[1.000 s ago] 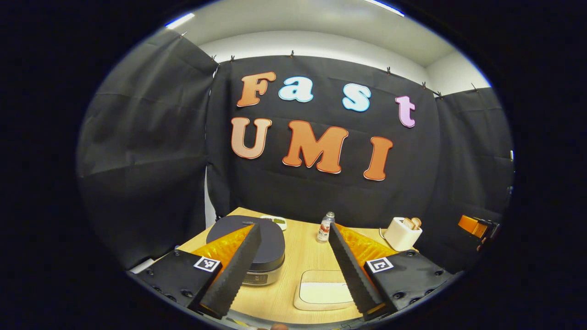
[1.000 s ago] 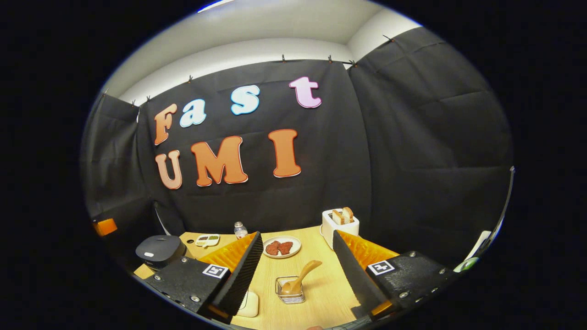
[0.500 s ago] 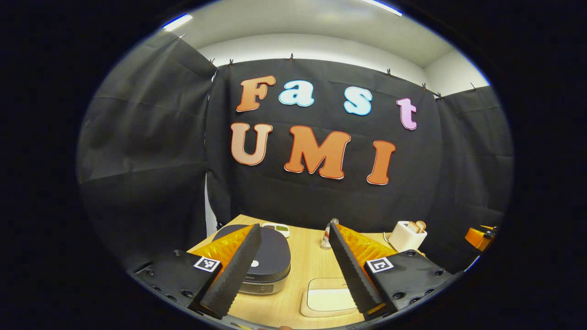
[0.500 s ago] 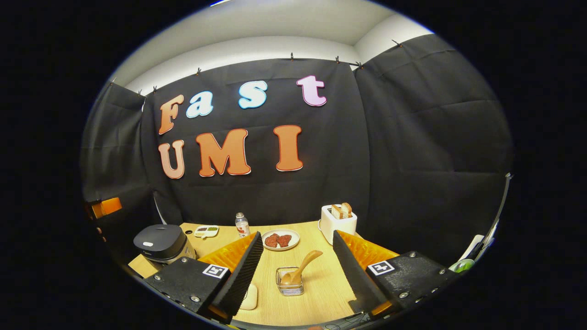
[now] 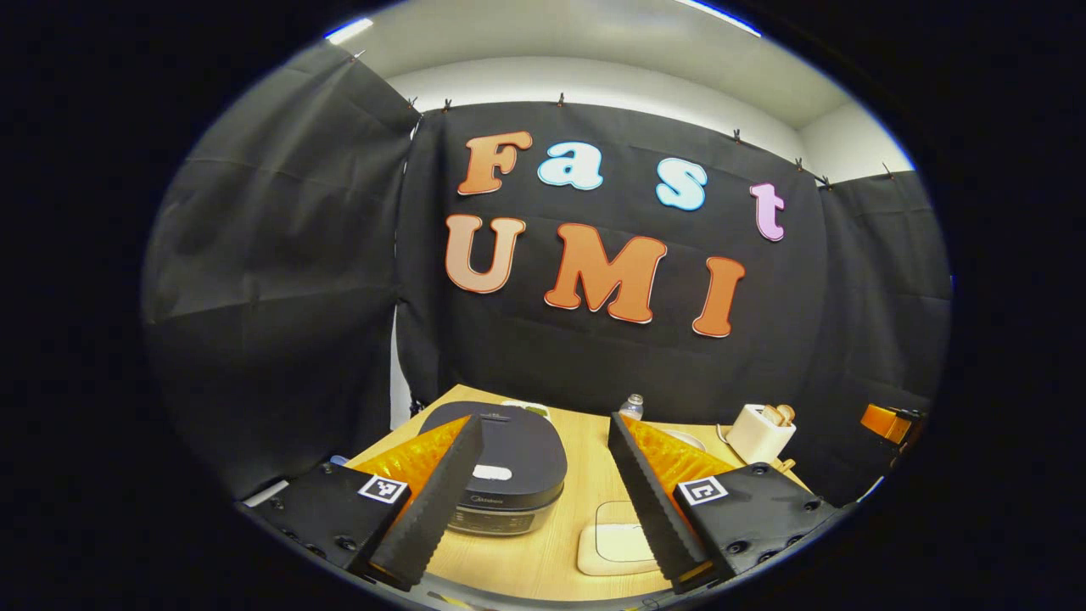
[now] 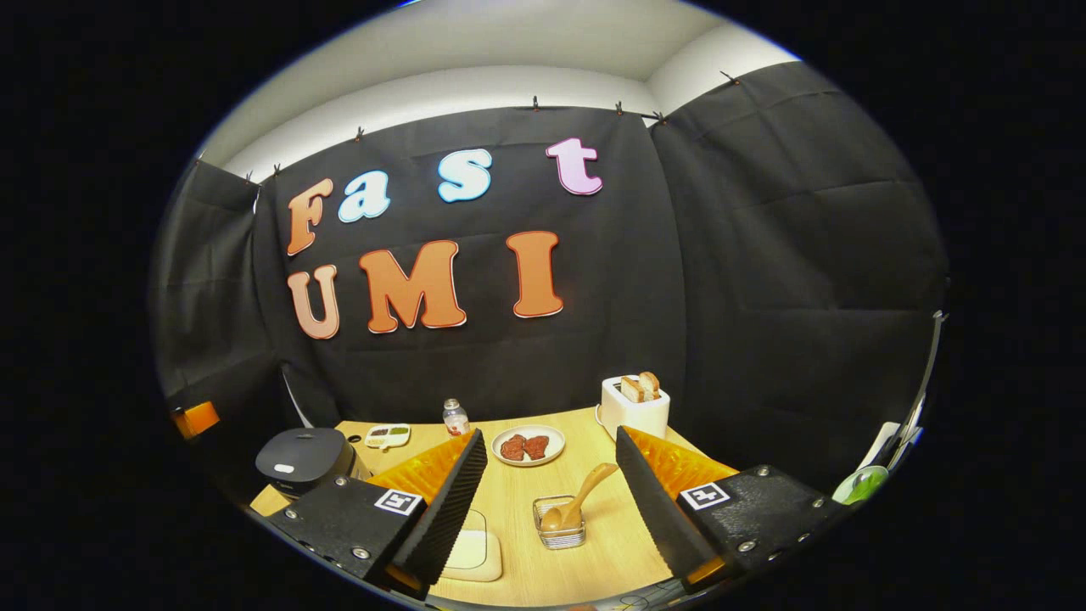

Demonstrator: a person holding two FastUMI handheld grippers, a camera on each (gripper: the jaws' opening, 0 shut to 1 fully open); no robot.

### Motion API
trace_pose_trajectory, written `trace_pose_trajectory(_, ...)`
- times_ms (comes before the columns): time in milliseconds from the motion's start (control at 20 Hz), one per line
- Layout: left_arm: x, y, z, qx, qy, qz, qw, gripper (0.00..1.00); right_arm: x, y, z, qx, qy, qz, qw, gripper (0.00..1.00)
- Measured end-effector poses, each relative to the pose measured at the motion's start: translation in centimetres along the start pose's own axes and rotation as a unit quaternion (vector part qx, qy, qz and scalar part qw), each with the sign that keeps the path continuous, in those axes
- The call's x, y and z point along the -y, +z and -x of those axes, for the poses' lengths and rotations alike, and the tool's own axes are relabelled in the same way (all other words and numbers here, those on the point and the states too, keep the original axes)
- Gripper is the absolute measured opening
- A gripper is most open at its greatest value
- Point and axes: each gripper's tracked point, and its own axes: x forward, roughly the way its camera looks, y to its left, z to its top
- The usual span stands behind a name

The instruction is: Close the left gripper, press the button to open the rice cooker; take a wooden spoon from the chopstick holder with the right hand, scoop a spoonful of rice and pour it into the rice cooker, then put the wooden spoon back into the chopstick holder.

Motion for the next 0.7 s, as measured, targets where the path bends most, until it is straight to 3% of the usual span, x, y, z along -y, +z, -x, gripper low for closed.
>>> trace_pose_trajectory(100, -0.7, 0.3, -0.2, 0.003, 0.005, -0.014, 1.0, 0.99, -0.6, -0.1, -0.2, 0.0, 0.003, 0.009, 1.0, 0.95)
trace_pose_trajectory(400, -0.2, -0.5, -1.2, -0.02, -0.01, -0.041, 0.999, 0.28, -1.2, -0.1, 0.0, -0.003, 0.001, 0.015, 1.0, 0.95)
trace_pose_trajectory(500, -0.6, -0.9, -1.7, -0.03, 0.003, -0.043, 0.999, 0.28, -1.1, -0.4, 0.1, -0.006, -0.002, 0.015, 1.0, 0.95)
trace_pose_trajectory(550, -1.1, -1.2, -2.0, -0.032, 0.004, -0.044, 0.998, 0.12, -1.1, -0.6, 0.2, -0.008, -0.004, 0.018, 1.0, 0.95)
trace_pose_trajectory(600, -0.7, -1.4, -2.1, -0.036, -0.009, -0.035, 0.999, 0.1, -1.0, -0.7, 0.3, -0.01, -0.006, 0.021, 1.0, 1.0)
trace_pose_trajectory(700, 0.8, -1.3, -2.1, -0.037, -0.049, -0.025, 0.998, 0.05, -0.9, -0.8, 0.3, -0.013, -0.009, 0.026, 1.0, 0.95)
